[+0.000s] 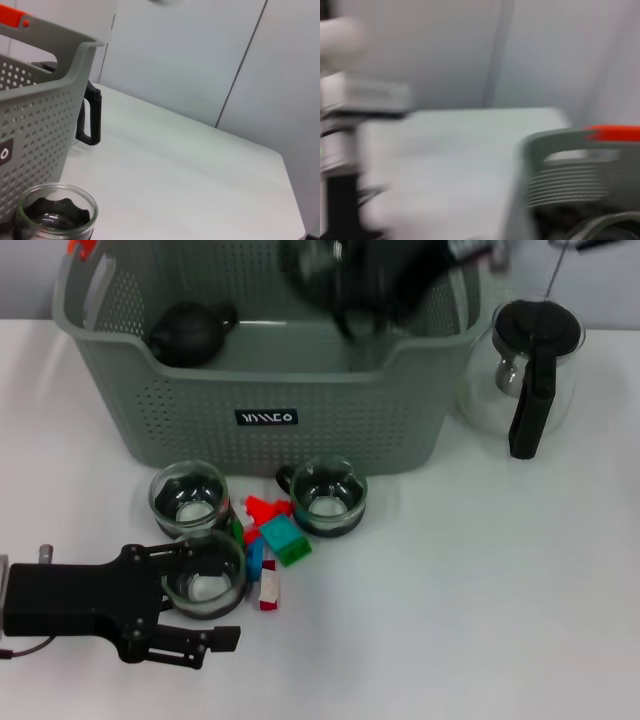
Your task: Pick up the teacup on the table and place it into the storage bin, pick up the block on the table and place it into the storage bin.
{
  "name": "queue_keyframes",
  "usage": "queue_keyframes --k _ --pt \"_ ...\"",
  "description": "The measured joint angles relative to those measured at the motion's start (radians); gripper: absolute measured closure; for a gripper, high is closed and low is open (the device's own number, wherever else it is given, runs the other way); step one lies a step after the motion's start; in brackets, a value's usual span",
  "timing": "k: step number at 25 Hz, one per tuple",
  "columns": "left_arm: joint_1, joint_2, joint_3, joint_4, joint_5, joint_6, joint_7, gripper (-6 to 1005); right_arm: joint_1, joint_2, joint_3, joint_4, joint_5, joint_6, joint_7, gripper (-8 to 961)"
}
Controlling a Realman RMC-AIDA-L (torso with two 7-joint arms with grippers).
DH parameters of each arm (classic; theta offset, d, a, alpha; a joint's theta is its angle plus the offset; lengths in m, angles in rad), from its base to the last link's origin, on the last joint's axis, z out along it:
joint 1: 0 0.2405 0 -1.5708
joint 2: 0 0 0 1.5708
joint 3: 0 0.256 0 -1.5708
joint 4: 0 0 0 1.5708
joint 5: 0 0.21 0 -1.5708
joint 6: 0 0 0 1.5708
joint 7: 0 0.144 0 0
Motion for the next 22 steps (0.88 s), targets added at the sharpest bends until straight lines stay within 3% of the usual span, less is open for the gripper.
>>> queue_keyframes --k 4,12,17,22 --pt "-0.002 -0.001 0.002 0.000 0.000 0.006 0.001 67 0.037 -0.008 0.008 0.111 -0.071 0.182 0.032 889" --pt "-0.011 0.002 0.002 0.000 0.005 0.013 0.001 67 0.196 -0.034 0.009 0.494 -0.197 0.482 0.072 890" --pt "-0.015 0.002 0.004 -0.002 0.007 0.014 0.003 67 0.263 -0.033 0.008 0.657 -0.294 0.631 0.109 889" --pt "-0.016 0.002 0.003 -0.006 0.007 0.013 0.013 67 0.274 -0.030 0.006 0.747 -0.317 0.715 0.113 891"
